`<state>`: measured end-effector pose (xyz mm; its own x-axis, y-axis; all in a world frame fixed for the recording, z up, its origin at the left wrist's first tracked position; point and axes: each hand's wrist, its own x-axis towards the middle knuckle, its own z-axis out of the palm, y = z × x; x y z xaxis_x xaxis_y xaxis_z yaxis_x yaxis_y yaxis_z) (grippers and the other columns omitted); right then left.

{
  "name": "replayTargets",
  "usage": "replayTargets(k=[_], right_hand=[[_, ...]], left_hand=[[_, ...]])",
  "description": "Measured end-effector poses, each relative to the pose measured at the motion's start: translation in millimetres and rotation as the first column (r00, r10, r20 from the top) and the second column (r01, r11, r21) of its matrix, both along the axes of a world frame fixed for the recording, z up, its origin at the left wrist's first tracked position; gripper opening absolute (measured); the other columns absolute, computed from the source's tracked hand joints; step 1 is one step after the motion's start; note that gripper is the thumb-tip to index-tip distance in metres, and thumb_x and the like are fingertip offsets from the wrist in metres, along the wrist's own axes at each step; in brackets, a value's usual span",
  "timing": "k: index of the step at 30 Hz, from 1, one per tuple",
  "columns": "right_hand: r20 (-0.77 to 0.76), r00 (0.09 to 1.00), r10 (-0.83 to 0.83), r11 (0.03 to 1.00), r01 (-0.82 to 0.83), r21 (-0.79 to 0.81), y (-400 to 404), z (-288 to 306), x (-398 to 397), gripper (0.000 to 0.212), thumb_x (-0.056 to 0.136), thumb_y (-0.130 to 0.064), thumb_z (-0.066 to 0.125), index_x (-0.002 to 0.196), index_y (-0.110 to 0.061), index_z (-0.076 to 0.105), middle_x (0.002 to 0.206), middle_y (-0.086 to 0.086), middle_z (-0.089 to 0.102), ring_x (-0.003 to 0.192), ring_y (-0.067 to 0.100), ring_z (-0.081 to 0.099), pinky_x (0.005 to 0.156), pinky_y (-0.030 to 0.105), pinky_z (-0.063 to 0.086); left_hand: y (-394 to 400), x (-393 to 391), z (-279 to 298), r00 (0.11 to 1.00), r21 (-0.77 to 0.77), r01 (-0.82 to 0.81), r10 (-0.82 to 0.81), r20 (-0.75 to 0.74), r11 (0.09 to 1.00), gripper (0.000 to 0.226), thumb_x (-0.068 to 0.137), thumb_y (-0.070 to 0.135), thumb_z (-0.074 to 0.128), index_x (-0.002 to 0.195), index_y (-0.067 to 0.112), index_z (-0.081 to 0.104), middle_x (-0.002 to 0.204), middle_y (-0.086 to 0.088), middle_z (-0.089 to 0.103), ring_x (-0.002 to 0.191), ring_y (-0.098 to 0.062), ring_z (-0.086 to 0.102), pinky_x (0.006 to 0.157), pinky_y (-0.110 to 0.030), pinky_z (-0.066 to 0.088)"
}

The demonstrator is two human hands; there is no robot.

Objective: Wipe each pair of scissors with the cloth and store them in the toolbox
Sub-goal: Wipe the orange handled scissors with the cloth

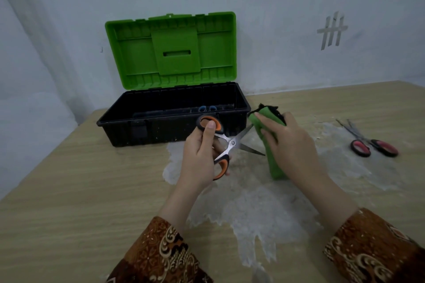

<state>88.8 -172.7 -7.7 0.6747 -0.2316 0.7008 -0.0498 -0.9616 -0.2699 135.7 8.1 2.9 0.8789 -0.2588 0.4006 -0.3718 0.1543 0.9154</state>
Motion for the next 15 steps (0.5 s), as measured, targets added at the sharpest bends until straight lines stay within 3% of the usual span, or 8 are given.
replayTargets(k=[3, 6, 9, 11, 13, 15], right_hand=[[0.005, 0.997, -0.080, 0.994, 0.079, 0.075, -10.7, 6.6, -3.9, 0.035, 0.095, -0.026, 0.054, 0.129, -0.033, 0.059, 0.105, 0.011, 0.054, 0.062, 0.022, 0.047, 0.055, 0.025, 0.035], [0.116, 0.993, -0.034, 0.996, 0.024, 0.086, -7.0, 16.3, -7.7, 0.036, 0.092, -0.022, 0.059, 0.128, -0.029, 0.060, 0.103, 0.012, 0.055, 0.063, 0.020, 0.048, 0.057, 0.024, 0.036], [0.149, 0.972, 0.183, 0.983, -0.183, -0.011, 17.7, 15.9, -10.1, 0.037, 0.090, -0.024, 0.058, 0.127, -0.030, 0.061, 0.102, 0.014, 0.058, 0.061, 0.020, 0.053, 0.052, 0.023, 0.044], [0.068, 0.943, 0.326, 0.941, -0.317, -0.122, 37.7, 6.1, -9.2, 0.036, 0.093, -0.029, 0.050, 0.126, -0.032, 0.060, 0.104, 0.015, 0.060, 0.057, 0.019, 0.055, 0.048, 0.025, 0.049], [-0.031, 0.939, 0.343, 0.925, -0.343, -0.166, 49.3, -2.2, -5.0, 0.037, 0.094, -0.033, 0.043, 0.128, -0.036, 0.057, 0.103, 0.013, 0.059, 0.050, 0.022, 0.053, 0.040, 0.030, 0.048], [-0.042, 0.957, 0.288, 0.946, -0.291, -0.144, 47.8, -4.8, -0.1, 0.038, 0.093, -0.033, 0.042, 0.127, -0.037, 0.058, 0.101, 0.013, 0.059, 0.044, 0.023, 0.049, 0.035, 0.032, 0.045]], left_hand=[[-0.2, -1.3, 2.3, 0.999, -0.034, 0.020, -0.022, -0.036, 0.999, 0.040, 0.104, 0.033, 0.036, 0.095, -0.001, 0.055, 0.064, -0.029, 0.053, 0.055, -0.051, 0.052, 0.045, -0.049, 0.049], [0.5, -1.7, 3.0, 0.998, -0.070, 0.013, -0.017, -0.054, 0.997, 0.035, 0.104, 0.028, 0.034, 0.092, 0.001, 0.052, 0.057, -0.019, 0.055, 0.046, -0.040, 0.051, 0.036, -0.031, 0.046], [0.6, 0.2, 0.1, 0.995, -0.084, -0.048, 0.040, -0.092, 0.995, 0.032, 0.104, 0.030, 0.035, 0.089, 0.008, 0.053, 0.053, -0.007, 0.056, 0.046, -0.033, 0.055, 0.037, -0.034, 0.049], [1.0, 2.6, -1.0, 0.987, -0.111, -0.105, 0.089, -0.136, 0.988, 0.033, 0.103, 0.032, 0.038, 0.087, 0.009, 0.055, 0.063, -0.015, 0.059, 0.053, -0.036, 0.059, 0.042, -0.041, 0.053], [1.7, 5.1, -0.7, 0.974, -0.111, -0.167, 0.146, -0.173, 0.980, 0.033, 0.103, 0.033, 0.040, 0.086, 0.010, 0.057, 0.077, -0.028, 0.061, 0.064, -0.044, 0.061, 0.053, -0.053, 0.055], [3.8, 5.7, 1.4, 0.968, -0.150, -0.180, 0.147, -0.206, 0.972, 0.033, 0.103, 0.031, 0.038, 0.087, 0.007, 0.055, 0.068, -0.025, 0.057, 0.052, -0.037, 0.060, 0.044, -0.044, 0.054]])
